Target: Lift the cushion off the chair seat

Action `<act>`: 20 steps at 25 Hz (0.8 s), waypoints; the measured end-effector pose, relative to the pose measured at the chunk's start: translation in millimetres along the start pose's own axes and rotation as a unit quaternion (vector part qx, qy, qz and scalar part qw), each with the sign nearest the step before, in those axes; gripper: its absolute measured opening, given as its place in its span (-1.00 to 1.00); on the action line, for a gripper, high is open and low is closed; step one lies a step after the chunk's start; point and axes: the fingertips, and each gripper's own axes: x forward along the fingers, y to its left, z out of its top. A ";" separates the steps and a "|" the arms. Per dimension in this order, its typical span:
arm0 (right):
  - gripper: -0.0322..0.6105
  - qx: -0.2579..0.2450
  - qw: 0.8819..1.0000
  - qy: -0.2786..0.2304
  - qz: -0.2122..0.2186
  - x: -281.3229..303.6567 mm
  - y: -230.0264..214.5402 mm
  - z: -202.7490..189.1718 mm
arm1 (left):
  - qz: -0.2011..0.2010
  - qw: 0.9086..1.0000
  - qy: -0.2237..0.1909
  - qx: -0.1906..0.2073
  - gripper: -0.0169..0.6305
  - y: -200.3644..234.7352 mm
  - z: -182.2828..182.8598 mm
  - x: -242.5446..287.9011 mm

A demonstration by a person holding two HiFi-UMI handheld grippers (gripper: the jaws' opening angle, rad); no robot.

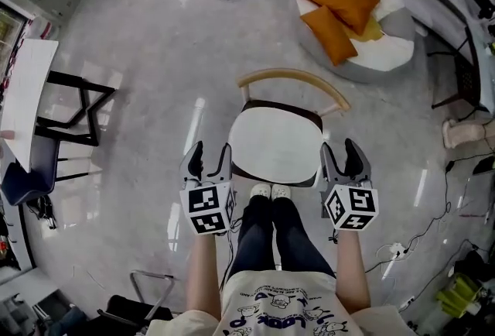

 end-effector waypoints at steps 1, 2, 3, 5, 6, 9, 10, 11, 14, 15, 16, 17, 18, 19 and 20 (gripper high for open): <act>-0.08 -0.001 1.000 0.009 0.001 6.3 -3.4 -8.6 | 0.003 1.000 0.007 0.000 -0.18 0.9 -7.1 6.9; -0.08 -0.002 1.000 0.017 0.001 13.3 -7.9 -17.3 | 0.005 1.000 0.014 -0.001 -0.18 1.4 -13.8 15.0; -0.08 -0.002 1.000 0.026 0.000 20.4 -13.1 -26.2 | 0.007 1.000 0.021 -0.002 -0.18 1.4 -20.8 23.7; -0.08 0.001 0.999 0.043 -0.001 33.1 -23.4 -44.8 | 0.010 0.999 0.039 -0.004 -0.18 1.1 -37.7 39.9; -0.08 0.003 0.999 0.052 -0.002 38.6 -27.4 -54.1 | 0.011 0.999 0.049 -0.004 -0.17 1.2 -47.4 47.2; -0.08 0.008 0.997 0.075 -0.002 55.3 -36.2 -80.4 | 0.011 0.997 0.078 -0.005 -0.16 2.8 -77.5 69.1; -0.08 0.007 0.997 0.082 -0.001 60.7 -39.3 -89.5 | 0.011 0.996 0.086 -0.008 -0.16 2.9 -87.7 76.7; -0.08 0.006 0.996 0.090 -0.002 65.9 -42.8 -99.1 | 0.011 0.995 0.094 -0.013 -0.16 2.7 -98.2 84.5; -0.08 0.005 0.993 0.115 -0.005 80.5 -55.7 -130.6 | 0.009 0.993 0.119 -0.022 -0.16 -0.5 -128.7 107.7; -0.08 0.005 0.992 0.123 -0.006 85.9 -60.6 -141.4 | 0.009 0.992 0.127 -0.022 -0.16 -1.8 -138.2 116.0; -0.08 0.005 0.991 0.131 -0.007 91.7 -65.5 -152.5 | 0.010 0.991 0.135 -0.021 -0.16 -3.0 -147.9 124.5; -0.08 0.004 0.990 0.139 -0.007 97.8 -70.0 -164.1 | 0.010 0.989 0.143 -0.021 -0.16 -3.6 -157.8 132.7; -0.08 0.004 0.989 0.147 -0.007 103.7 -74.1 -176.0 | 0.011 0.988 0.150 -0.021 -0.16 -3.8 -167.8 140.4; -0.08 0.004 0.988 0.155 -0.007 109.3 -77.7 -188.0 | 0.012 0.987 0.158 -0.021 -0.16 -3.6 -177.7 147.4; -0.08 0.004 0.987 0.163 -0.007 114.8 -81.1 -199.6 | 0.013 0.986 0.166 -0.022 -0.16 -3.1 -187.3 153.9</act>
